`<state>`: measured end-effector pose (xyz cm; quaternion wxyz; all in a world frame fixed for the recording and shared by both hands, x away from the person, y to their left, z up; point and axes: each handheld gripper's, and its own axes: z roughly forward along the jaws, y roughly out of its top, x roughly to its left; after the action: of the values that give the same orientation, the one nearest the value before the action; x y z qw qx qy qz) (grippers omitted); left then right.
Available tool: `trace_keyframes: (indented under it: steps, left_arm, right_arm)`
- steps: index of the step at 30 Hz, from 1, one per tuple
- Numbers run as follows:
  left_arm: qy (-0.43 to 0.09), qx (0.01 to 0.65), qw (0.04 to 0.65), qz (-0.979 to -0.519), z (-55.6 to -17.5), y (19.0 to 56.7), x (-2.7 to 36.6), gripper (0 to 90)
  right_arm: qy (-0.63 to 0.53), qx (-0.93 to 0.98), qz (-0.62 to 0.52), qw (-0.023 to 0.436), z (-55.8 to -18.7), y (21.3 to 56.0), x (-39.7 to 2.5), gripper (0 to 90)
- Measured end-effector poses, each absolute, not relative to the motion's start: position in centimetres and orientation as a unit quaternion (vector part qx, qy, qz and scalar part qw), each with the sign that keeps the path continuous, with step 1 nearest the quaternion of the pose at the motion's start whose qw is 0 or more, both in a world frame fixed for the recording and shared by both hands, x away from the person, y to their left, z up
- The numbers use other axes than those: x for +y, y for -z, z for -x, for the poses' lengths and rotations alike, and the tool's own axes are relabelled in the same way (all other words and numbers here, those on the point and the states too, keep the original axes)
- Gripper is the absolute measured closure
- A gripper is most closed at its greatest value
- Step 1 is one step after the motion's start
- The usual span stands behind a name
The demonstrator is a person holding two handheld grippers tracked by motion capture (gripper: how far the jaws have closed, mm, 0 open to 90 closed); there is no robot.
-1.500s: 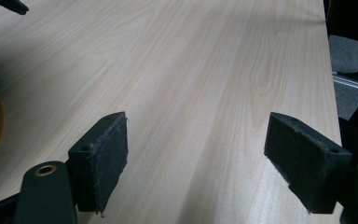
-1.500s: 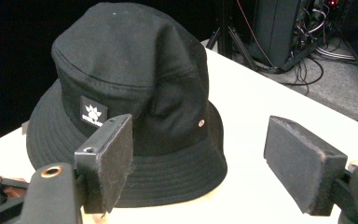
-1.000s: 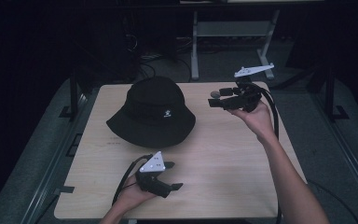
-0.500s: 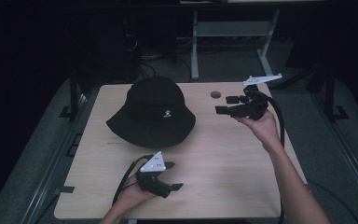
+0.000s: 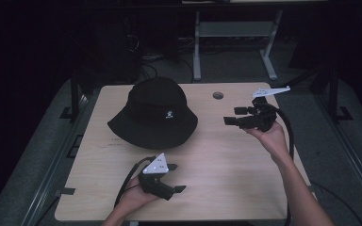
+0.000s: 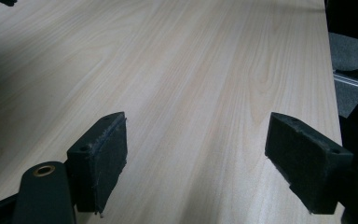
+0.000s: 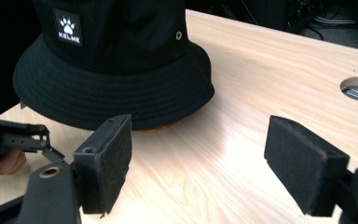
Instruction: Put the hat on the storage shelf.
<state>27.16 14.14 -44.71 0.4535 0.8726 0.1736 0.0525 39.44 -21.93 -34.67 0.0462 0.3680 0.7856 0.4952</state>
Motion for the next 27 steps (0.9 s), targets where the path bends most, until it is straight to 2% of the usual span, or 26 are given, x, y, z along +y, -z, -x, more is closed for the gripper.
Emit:
trace_keyframes:
  steps: [27]
  left_arm:
    - [-0.049, 0.177, 0.455, -0.871, -27.2, 44.8, 14.2, 20.3]
  right_arm:
    - [-0.474, 0.786, -0.395, 0.032, -35.8, 39.0, -25.4, 22.1]
